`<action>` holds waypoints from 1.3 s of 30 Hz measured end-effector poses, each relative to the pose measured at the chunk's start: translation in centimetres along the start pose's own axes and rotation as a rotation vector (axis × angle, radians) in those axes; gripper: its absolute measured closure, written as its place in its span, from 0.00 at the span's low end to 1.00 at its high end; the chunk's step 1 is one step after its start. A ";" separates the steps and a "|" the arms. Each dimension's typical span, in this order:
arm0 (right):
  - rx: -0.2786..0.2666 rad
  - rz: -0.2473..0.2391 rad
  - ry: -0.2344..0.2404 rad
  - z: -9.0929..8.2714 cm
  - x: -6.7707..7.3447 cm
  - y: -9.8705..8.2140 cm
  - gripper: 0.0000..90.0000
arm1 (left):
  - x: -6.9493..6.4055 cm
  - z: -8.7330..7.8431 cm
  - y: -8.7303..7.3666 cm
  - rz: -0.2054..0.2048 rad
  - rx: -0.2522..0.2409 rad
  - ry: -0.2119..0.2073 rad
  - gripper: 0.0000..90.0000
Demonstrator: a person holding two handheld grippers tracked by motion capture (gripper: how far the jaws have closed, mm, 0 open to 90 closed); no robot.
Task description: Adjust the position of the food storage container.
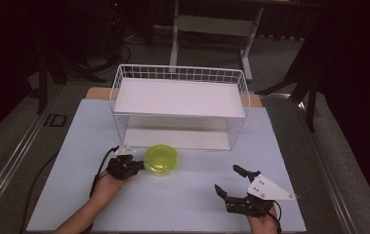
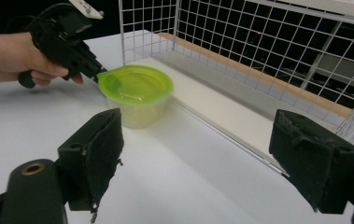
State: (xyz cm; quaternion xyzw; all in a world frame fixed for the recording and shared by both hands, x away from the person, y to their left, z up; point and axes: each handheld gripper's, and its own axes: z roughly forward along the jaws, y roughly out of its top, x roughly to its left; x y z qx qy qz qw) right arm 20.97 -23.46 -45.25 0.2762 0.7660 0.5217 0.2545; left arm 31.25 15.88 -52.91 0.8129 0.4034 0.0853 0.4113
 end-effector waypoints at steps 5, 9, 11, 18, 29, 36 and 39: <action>0.004 -0.005 0.001 0.0 0.0 0.0 0.19 | -0.9 1.6 0.8 0.004 0.008 -0.024 1.00; 0.001 -0.004 0.005 -0.1 0.0 -0.1 0.19 | -1.6 2.7 1.3 0.010 0.012 -0.039 1.00; 0.003 -0.002 0.006 -0.1 -0.1 -0.1 0.19 | -1.9 3.1 1.5 0.016 0.012 -0.048 1.00; 0.007 0.003 0.013 0.0 -0.1 -0.2 0.19 | -2.6 4.2 2.1 0.019 0.018 -0.058 1.00; 0.005 0.002 0.015 -0.1 -0.1 -0.2 0.20 | -2.5 4.6 2.5 0.015 0.011 -0.060 1.00; 0.008 0.010 0.017 -0.1 -0.2 -0.2 0.20 | -2.2 2.3 1.7 0.010 -0.013 -0.077 0.99; -0.009 0.024 0.029 -0.1 -0.2 -0.3 0.20 | -2.4 -0.1 1.1 0.012 -0.059 -0.105 0.87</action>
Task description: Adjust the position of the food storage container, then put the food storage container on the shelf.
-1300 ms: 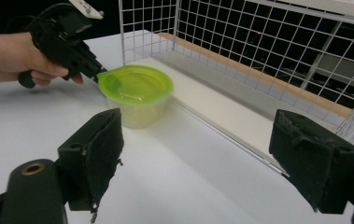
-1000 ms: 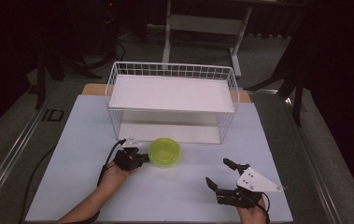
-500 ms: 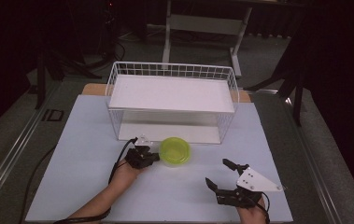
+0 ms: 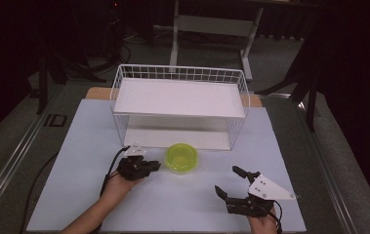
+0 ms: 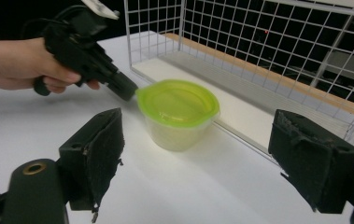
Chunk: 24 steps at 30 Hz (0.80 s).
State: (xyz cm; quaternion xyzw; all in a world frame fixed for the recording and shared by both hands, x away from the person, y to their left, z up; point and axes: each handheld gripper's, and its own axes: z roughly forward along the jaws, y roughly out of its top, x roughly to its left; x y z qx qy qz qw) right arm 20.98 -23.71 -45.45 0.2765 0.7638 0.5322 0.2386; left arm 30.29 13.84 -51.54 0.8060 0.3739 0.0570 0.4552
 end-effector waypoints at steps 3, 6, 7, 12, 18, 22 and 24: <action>-0.001 0.005 -0.003 0.1 0.1 0.0 0.20 | -0.4 -1.7 -0.2 0.010 -0.026 -0.039 0.75; 0.009 0.010 0.004 0.2 0.1 0.0 0.20 | -1.0 -2.8 -0.4 0.015 -0.042 -0.057 0.61; 0.016 0.005 0.006 0.3 0.2 -0.1 0.18 | -1.2 -3.1 -0.4 0.012 -0.049 -0.068 0.61; 0.027 -0.003 0.009 0.6 0.5 0.1 0.16 | -2.5 -4.8 -0.4 0.029 -0.082 -0.099 0.42; 0.023 -0.004 0.013 0.9 0.8 0.9 0.16 | -3.6 -6.1 0.0 0.049 -0.121 -0.118 0.16; 0.017 -0.003 -0.013 1.0 0.8 1.4 0.17 | -4.0 -6.5 0.6 0.055 -0.160 -0.124 0.06; 0.018 -0.021 -0.036 1.2 0.8 1.7 0.16 | -4.1 -6.6 1.1 0.055 -0.175 -0.111 0.03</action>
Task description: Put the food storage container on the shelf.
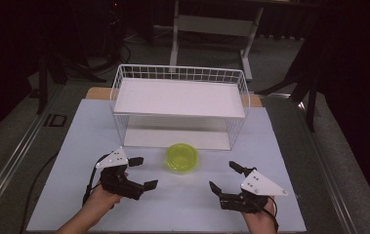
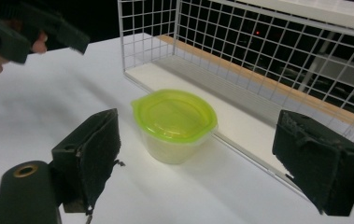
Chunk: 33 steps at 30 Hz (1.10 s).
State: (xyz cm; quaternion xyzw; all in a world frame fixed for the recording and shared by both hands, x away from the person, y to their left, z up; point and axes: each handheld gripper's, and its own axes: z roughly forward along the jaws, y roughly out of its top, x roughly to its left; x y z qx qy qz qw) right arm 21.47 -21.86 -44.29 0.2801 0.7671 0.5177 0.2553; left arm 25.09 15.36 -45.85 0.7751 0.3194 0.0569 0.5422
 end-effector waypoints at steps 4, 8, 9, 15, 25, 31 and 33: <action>0.032 -0.004 0.012 0.4 -0.3 0.5 0.17 | 0.0 0.0 0.6 -0.001 -0.035 0.003 0.03; 0.016 0.071 0.075 1.3 -1.1 0.8 0.17 | 0.4 0.4 1.4 -0.001 -0.060 -0.004 0.03; 0.058 0.095 0.093 1.8 -1.3 0.9 0.17 | 0.7 0.7 1.6 -0.006 -0.062 -0.006 0.03; 0.065 0.036 0.054 3.3 -1.2 0.8 0.16 | 1.4 1.5 2.4 0.021 -0.038 0.009 0.04; 0.098 0.050 0.042 6.3 -1.1 1.2 0.14 | 2.4 3.4 2.8 -0.020 0.015 -0.005 0.04; 0.103 0.167 0.042 8.2 -1.8 0.9 0.13 | 3.2 4.7 2.5 -0.046 0.030 0.002 0.03; 0.117 0.184 0.023 8.8 -1.9 0.8 0.13 | 3.3 4.9 2.4 -0.054 0.034 0.001 0.03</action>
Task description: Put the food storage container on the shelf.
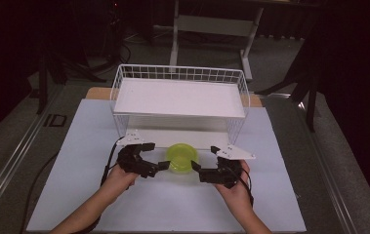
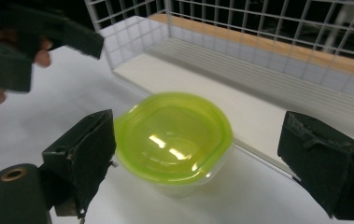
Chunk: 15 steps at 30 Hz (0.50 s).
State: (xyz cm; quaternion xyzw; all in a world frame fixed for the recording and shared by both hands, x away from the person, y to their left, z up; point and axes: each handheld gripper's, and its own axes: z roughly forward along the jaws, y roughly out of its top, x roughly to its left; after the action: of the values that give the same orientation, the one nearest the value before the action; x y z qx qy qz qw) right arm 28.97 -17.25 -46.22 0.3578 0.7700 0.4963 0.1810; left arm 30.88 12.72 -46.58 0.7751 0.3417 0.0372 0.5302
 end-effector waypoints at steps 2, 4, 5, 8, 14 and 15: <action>0.005 0.016 -0.011 0.5 -0.3 0.0 0.14 | 0.4 0.8 -0.1 -0.010 0.019 0.023 0.03; 0.020 0.026 -0.011 1.0 -0.5 -0.1 0.16 | 0.5 1.1 -0.2 -0.017 0.023 0.034 0.03; 0.032 0.031 -0.011 1.4 -0.7 -0.1 0.17 | 0.9 1.6 -0.2 -0.036 0.039 0.040 0.03; 0.045 0.035 -0.023 1.8 -0.9 -0.1 0.21 | 1.3 2.2 -0.4 -0.054 0.054 0.039 0.04; 0.100 0.074 -0.044 3.3 -1.4 -0.6 0.31 | 1.9 3.3 -0.4 -0.100 0.091 0.062 0.17; 0.106 0.087 -0.041 3.5 -1.5 -0.7 0.33 | 2.1 3.5 -0.5 -0.102 0.104 0.061 0.17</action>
State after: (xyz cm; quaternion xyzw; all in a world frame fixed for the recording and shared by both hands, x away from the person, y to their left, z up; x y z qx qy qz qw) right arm 31.94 -16.34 -48.49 0.4100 0.7751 0.4548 0.1557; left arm 33.65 11.23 -49.15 0.7815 0.3983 0.0161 0.4799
